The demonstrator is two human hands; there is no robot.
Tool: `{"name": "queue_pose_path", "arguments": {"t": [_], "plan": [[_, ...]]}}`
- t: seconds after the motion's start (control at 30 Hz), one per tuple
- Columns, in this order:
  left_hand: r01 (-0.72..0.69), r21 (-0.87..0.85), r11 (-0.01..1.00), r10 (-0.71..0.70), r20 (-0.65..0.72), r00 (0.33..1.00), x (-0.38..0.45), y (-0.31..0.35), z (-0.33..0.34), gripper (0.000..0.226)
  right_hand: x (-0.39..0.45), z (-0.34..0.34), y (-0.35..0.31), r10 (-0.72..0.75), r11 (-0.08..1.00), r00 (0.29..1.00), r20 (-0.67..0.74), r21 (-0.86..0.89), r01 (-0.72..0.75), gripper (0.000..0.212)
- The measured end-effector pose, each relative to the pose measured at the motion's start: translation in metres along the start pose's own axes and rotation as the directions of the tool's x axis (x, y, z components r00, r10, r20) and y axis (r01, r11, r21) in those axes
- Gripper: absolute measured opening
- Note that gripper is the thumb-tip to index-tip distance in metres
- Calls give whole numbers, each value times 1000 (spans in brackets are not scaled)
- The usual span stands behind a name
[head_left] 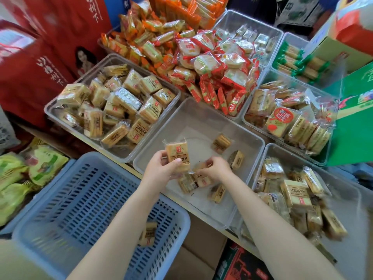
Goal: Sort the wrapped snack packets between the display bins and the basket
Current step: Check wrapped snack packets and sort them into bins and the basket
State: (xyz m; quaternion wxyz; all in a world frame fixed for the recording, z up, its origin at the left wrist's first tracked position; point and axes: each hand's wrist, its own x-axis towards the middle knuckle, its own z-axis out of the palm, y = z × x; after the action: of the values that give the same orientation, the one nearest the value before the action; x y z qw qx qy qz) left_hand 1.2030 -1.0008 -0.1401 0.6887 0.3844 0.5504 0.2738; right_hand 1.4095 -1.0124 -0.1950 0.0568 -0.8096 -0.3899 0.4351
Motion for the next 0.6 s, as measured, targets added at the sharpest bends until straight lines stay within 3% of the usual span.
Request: {"name": "queue_pose_path", "arguments": {"t": [0.2,0.27,0.43,0.6], "plan": [[-4,-18,1000,3,-13,1000,-35,5,-6,31,-90,-29,2,-143,860,987,-71,486,160,23],[3,-12,1000,-3,16,1000,-54,7,-2,33,-126,-35,3,-204,785,976,-81,582,212,23],[-27,73,997,12,207,978,-113,0,16,65,-201,-23,17,-334,673,933,-135,659,336,26],[-94,88,992,70,244,967,-161,-20,28,64,-250,-5,38,-317,633,913,-257,659,405,17]]}}
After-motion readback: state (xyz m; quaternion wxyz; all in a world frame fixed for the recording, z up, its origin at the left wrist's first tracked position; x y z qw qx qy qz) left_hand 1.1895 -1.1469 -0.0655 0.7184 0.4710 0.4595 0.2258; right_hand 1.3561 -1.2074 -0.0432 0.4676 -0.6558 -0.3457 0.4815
